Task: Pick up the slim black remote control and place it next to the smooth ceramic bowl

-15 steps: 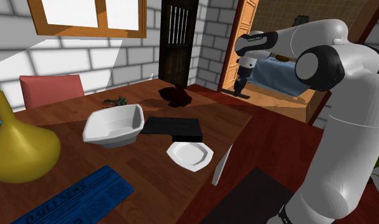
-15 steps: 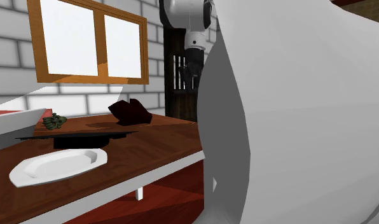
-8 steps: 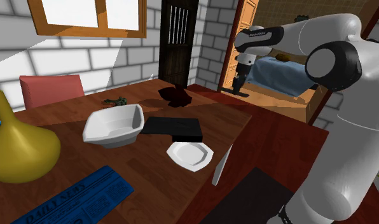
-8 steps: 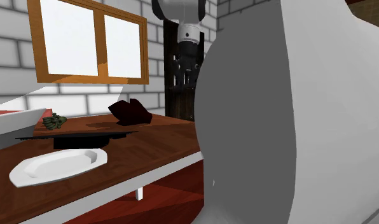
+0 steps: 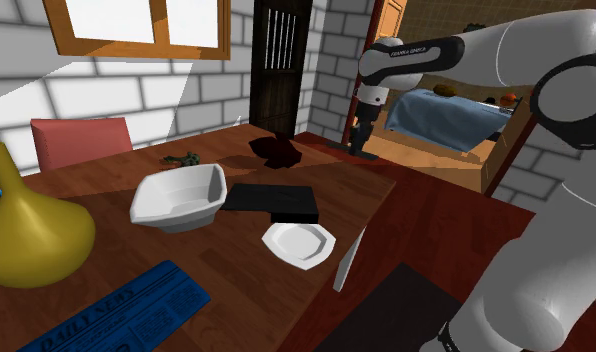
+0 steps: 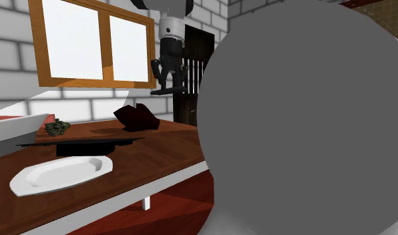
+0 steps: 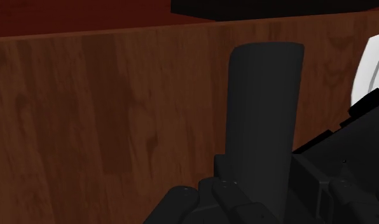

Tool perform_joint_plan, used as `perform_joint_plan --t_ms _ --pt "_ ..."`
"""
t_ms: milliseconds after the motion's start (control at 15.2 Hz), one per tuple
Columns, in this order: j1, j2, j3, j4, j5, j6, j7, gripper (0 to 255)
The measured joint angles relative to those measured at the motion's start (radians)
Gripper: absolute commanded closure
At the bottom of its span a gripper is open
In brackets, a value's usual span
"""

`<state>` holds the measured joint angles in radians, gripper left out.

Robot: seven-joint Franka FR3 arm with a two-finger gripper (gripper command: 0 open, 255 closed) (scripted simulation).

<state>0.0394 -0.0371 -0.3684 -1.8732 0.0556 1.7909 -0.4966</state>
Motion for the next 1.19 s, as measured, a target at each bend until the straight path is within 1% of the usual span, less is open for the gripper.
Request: perform_joint_plan --t_ms 198,660,990,1188 --pt "0.033 -0.061 0.040 -0.068 -0.015 0.015 0.078 255" --pt "0.106 -0.147 0.143 -0.169 -0.019 0.042 0.255 255" --pt "0.155 -0.170 0.215 -0.196 -0.006 0.054 0.373 255" --pt "0.186 -0.173 0.260 -0.194 0.005 0.053 0.445 255"
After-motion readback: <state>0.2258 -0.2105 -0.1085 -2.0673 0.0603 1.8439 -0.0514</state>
